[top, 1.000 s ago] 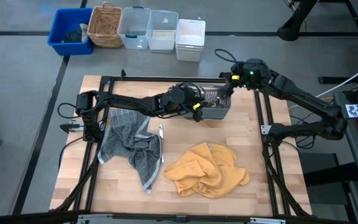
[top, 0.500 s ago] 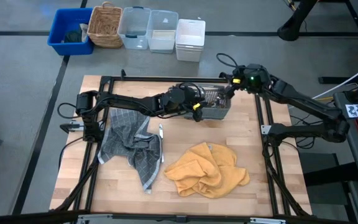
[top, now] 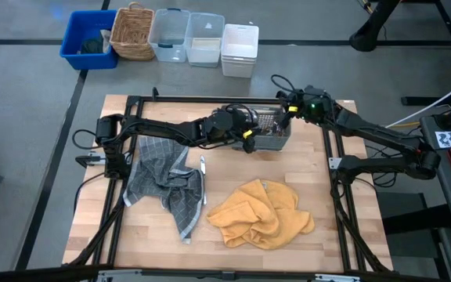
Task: Sort silverware
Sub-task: Put the silver fork into the gray utensil holder
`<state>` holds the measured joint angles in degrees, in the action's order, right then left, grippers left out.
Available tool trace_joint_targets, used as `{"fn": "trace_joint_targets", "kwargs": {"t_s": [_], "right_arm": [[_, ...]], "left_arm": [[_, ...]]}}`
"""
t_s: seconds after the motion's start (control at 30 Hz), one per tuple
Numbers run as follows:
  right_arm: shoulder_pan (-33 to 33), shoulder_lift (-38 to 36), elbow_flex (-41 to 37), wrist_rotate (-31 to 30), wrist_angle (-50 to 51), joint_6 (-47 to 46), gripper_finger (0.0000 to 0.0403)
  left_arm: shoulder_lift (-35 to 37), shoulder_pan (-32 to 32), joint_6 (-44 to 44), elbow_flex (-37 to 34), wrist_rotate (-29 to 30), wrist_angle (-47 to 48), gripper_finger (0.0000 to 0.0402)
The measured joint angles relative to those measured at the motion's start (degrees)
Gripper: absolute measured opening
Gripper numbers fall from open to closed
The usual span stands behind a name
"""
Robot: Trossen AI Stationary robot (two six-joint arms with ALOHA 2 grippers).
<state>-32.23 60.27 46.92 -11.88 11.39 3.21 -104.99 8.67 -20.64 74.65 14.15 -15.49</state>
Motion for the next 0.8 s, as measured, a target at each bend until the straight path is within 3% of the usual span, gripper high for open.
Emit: {"fn": "trace_joint_targets", "kwargs": {"t_s": [0.37,0.67,0.8], "right_arm": [[0.0,0.0,-3.5,1.0,0.4,0.2,0.0034],[0.0,0.0,-3.5,-1.0,0.5,0.1,0.0118],[0.0,0.0,-2.5,-2.1,1.7,0.1,0.0143]], "left_arm": [[0.0,0.6,1.9,0.0,0.0,0.0,0.0127],[0.1,1.2,1.8,0.0,0.0,1.0,0.0127],[2.7,1.2,1.6,0.0,-1.2,8.4,0.0127]]}}
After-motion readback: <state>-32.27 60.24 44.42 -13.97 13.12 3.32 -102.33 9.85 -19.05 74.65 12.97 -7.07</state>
